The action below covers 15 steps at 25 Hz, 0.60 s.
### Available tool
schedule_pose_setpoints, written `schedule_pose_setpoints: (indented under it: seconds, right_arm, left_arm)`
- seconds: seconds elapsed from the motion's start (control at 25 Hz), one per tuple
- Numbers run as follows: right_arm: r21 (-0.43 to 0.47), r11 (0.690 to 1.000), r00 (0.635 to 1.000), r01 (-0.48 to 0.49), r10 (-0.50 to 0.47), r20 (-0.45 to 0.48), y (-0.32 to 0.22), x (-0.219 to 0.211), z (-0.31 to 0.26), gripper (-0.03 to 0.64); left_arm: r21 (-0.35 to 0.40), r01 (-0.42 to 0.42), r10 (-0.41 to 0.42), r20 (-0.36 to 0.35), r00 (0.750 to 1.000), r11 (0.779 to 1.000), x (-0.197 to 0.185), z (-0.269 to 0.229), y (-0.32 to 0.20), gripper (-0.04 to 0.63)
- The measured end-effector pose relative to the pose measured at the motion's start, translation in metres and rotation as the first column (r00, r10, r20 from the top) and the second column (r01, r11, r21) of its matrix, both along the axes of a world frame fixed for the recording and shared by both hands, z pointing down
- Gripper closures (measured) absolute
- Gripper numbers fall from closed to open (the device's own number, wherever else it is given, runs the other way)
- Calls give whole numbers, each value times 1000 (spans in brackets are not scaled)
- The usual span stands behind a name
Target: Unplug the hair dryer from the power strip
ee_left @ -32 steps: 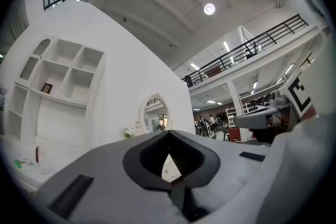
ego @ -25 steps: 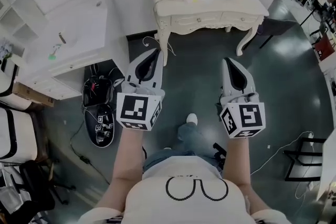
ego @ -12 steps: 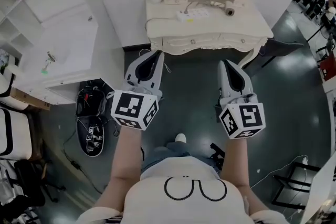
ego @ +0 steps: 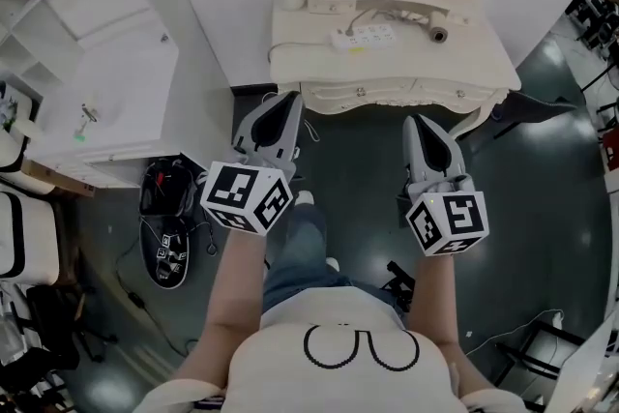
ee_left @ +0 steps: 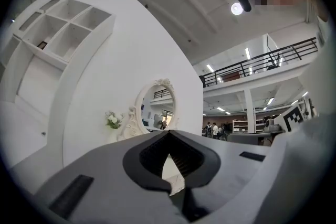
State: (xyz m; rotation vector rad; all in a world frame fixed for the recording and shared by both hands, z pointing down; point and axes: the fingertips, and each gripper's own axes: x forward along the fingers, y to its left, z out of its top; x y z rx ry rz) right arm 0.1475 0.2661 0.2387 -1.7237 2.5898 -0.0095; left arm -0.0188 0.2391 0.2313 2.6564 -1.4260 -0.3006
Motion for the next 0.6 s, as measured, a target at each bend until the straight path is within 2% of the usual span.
schedule_pose_setpoints:
  seconds: [0.2, 0.6]
  right_arm:
    - [-13, 1000, 1000, -12, 12, -23, -58, 3, 13, 617]
    - [-82, 997, 1000, -7, 6, -4, -212, -14, 32, 615]
  left_arm:
    - [-37, -25, 25, -4, 1000, 999, 5, 21, -63, 598]
    - [-65, -157, 162, 77, 984, 985, 13, 47, -217, 597]
